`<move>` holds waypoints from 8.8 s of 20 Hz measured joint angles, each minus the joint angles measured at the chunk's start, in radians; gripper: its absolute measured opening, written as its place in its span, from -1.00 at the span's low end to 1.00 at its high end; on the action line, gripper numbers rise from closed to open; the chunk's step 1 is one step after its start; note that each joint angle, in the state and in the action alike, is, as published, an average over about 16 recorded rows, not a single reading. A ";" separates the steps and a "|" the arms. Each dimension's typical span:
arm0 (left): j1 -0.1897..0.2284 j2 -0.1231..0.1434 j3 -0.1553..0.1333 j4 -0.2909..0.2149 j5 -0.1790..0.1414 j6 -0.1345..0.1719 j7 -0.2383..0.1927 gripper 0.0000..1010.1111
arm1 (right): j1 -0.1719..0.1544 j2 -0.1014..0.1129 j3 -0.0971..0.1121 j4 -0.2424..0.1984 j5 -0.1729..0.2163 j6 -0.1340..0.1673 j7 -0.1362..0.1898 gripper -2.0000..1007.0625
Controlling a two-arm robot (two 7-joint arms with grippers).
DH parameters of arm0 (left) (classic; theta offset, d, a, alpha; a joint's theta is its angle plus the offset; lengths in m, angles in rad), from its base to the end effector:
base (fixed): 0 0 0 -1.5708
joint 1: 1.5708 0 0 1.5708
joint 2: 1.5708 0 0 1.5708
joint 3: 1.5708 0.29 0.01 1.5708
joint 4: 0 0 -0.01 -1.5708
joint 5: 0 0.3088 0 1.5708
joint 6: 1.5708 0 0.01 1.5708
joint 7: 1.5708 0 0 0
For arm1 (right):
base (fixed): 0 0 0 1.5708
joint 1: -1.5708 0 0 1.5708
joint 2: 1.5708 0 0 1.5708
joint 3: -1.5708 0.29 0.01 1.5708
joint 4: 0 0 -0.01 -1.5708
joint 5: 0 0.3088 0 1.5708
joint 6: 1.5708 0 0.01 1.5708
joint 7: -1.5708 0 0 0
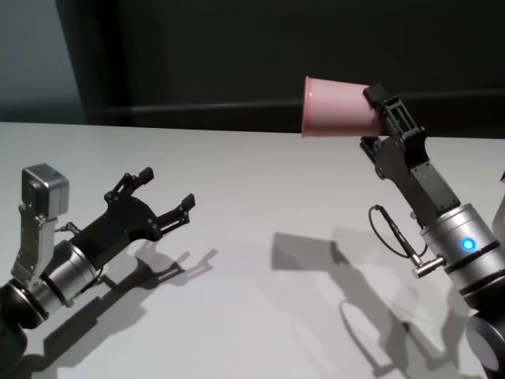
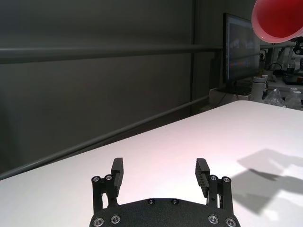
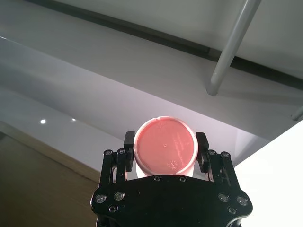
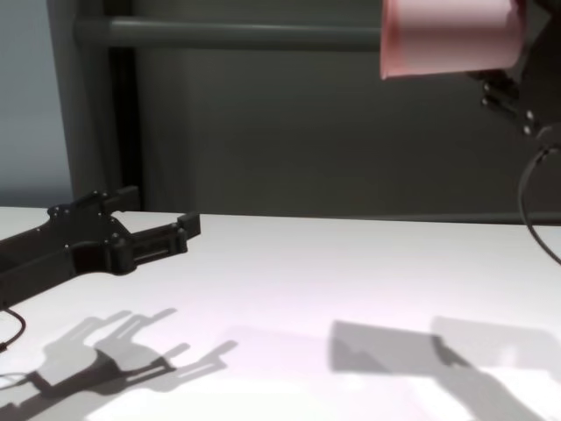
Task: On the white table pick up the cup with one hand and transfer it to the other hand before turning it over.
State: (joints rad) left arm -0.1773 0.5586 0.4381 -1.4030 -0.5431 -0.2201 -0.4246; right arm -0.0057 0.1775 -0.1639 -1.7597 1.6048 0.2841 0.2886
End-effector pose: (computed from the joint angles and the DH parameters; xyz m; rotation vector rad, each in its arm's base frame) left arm 0.3534 0.0709 -0.3124 0.0254 -0.0471 0.8605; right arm 0.3184 0.0125 -0.2478 0.9719 1.0340 -0.5950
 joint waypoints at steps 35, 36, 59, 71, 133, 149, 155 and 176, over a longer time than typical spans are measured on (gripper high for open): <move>-0.001 0.000 0.000 0.000 0.000 0.000 0.000 0.98 | 0.110 0.319 -0.151 -0.221 -0.332 0.051 -0.531 0.46; -0.001 0.000 0.000 0.000 0.000 0.000 0.000 0.98 | 0.121 0.327 -0.164 -0.221 -0.344 0.062 -0.543 0.46; -0.001 0.000 0.000 0.000 0.000 0.000 0.000 0.98 | 0.344 0.380 -0.419 -0.118 -0.500 0.262 -0.658 0.46; -0.001 0.000 0.000 0.000 0.000 0.000 0.000 0.98 | 0.428 0.342 -0.494 -0.035 -0.565 0.358 -0.624 0.46; -0.001 0.000 0.000 0.000 0.000 0.000 0.000 0.98 | 0.435 0.277 -0.515 0.012 -0.687 0.532 -0.600 0.64; -0.001 0.000 0.000 0.000 0.000 0.000 0.000 0.98 | 0.435 0.278 -0.516 0.011 -0.687 0.527 -0.599 0.99; -0.001 0.000 0.000 0.000 0.000 0.000 0.000 0.98 | 0.433 0.275 -0.508 0.005 -0.700 0.505 -0.600 0.99; -0.001 0.000 0.000 0.000 0.000 0.000 0.000 0.98 | 0.358 0.295 -0.371 -0.056 -0.793 0.303 -0.583 0.99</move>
State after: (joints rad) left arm -0.1780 0.5587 0.4382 -1.4031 -0.5435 -0.2204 -0.4245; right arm 0.3524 0.4728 -0.5351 -1.8158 0.8118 0.5869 -0.2942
